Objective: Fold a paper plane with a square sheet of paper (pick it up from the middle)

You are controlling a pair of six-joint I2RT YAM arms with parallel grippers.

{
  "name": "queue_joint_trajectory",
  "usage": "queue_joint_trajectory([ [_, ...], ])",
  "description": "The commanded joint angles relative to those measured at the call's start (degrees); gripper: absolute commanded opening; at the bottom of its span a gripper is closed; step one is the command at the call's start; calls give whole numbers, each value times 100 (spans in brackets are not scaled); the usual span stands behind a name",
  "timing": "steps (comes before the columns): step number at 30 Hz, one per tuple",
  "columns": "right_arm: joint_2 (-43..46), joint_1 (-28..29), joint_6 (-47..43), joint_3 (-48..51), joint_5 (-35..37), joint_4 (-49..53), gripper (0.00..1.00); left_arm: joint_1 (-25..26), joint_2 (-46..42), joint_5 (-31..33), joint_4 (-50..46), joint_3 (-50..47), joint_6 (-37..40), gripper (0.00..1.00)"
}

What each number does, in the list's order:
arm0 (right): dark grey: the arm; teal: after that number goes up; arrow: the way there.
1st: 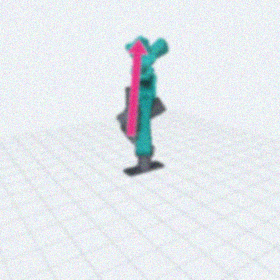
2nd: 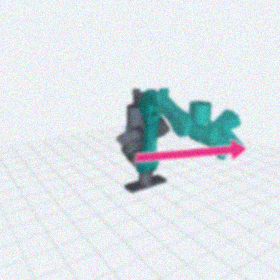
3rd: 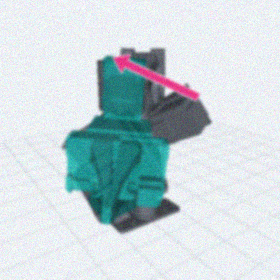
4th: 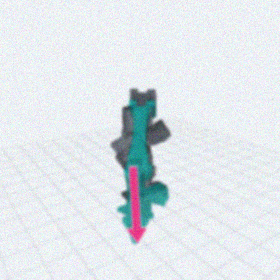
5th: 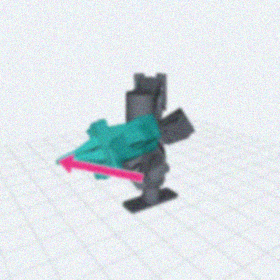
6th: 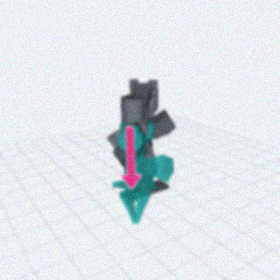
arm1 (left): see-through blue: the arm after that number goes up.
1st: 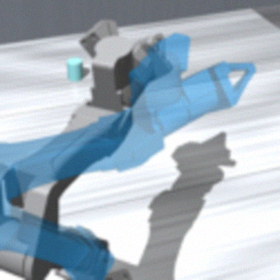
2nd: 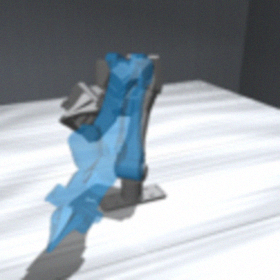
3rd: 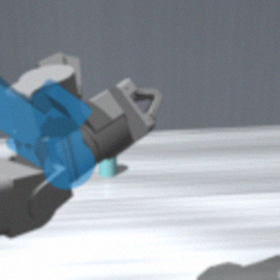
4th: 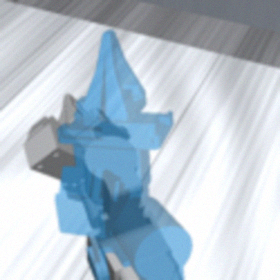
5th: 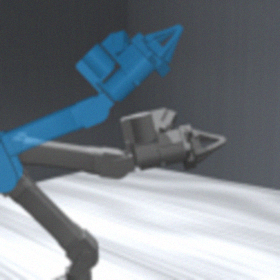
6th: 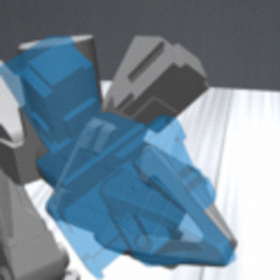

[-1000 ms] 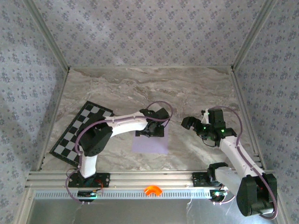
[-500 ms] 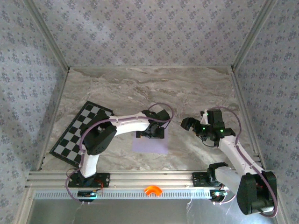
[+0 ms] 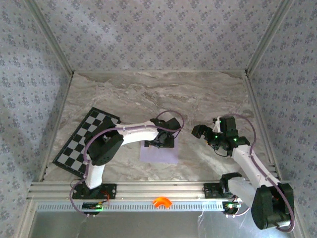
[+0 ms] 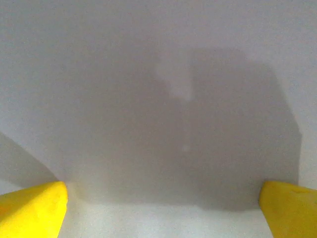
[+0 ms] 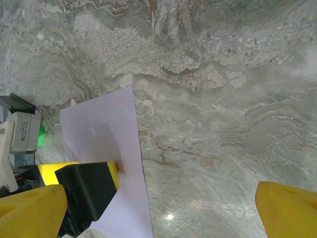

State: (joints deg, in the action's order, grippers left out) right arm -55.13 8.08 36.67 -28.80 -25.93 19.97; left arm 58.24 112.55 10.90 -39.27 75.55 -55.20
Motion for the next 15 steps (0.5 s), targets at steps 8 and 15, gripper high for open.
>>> queue_joint_trajectory([
  [8, -78, 91, 95, -22, 43, 33, 100, 47, 328, -105, -115, -209, -79, 98],
  [15, -63, 97, 100, 38, 44, 33, 100, 65, 282, -41, -174, -198, -109, 95],
])
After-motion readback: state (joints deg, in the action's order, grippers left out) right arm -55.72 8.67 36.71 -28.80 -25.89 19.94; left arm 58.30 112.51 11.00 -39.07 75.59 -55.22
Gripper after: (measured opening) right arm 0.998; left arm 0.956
